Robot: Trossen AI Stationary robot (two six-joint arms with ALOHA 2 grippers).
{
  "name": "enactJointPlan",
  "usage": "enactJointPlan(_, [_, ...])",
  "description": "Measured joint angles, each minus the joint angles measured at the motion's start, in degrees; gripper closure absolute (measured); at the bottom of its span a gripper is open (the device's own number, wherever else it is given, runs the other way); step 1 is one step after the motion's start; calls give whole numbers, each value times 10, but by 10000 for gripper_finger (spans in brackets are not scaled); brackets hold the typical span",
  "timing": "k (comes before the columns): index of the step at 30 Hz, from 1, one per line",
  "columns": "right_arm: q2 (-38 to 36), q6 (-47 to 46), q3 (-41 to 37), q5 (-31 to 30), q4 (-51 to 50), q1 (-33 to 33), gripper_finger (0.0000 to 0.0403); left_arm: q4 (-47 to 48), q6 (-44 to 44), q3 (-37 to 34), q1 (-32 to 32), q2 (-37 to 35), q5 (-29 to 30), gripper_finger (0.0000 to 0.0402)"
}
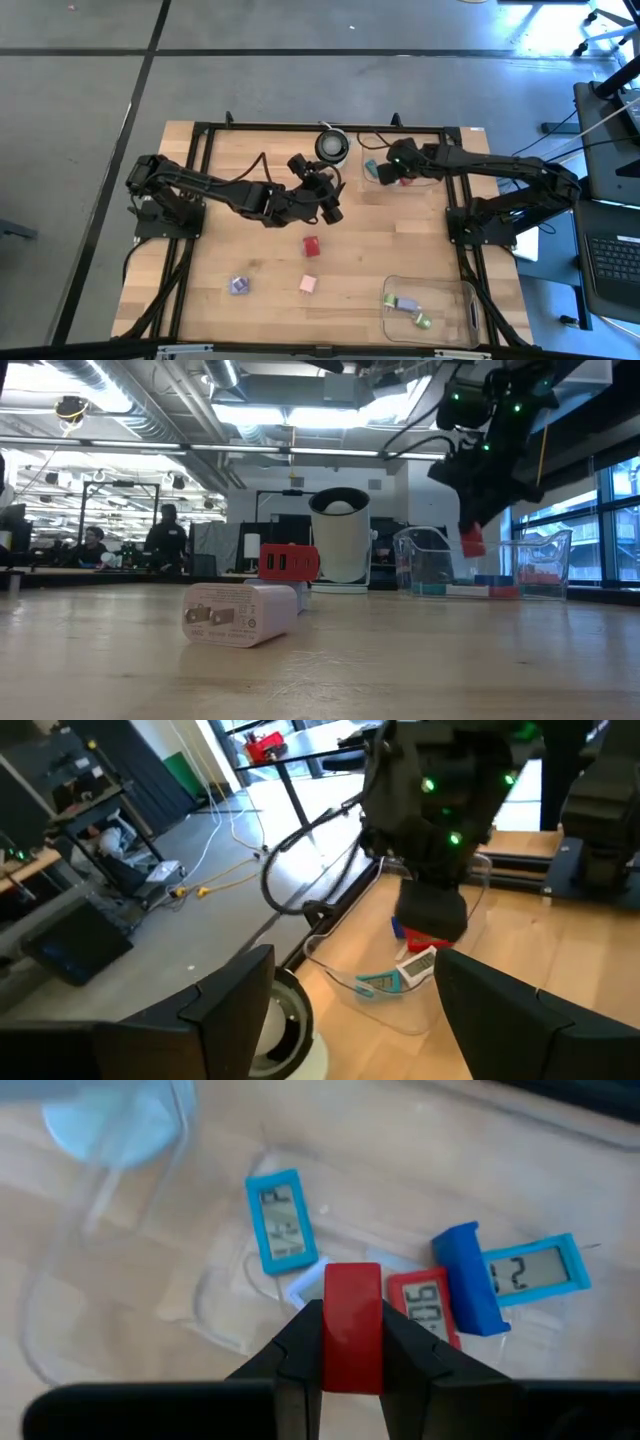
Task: Pick & Place Office items
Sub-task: Put the red digital timer into the top transparent bin
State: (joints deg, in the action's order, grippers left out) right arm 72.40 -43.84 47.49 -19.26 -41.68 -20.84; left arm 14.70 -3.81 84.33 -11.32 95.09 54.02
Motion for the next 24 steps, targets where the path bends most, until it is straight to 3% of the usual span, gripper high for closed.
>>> enactJointPlan(15, [0, 80, -37, 13, 32, -35, 334, -1, -77, 0, -3, 0, -30, 130])
enactJointPlan(24, [0, 85, -37, 13, 36, -36, 313, -1, -120, 0, -3, 0, -49, 130])
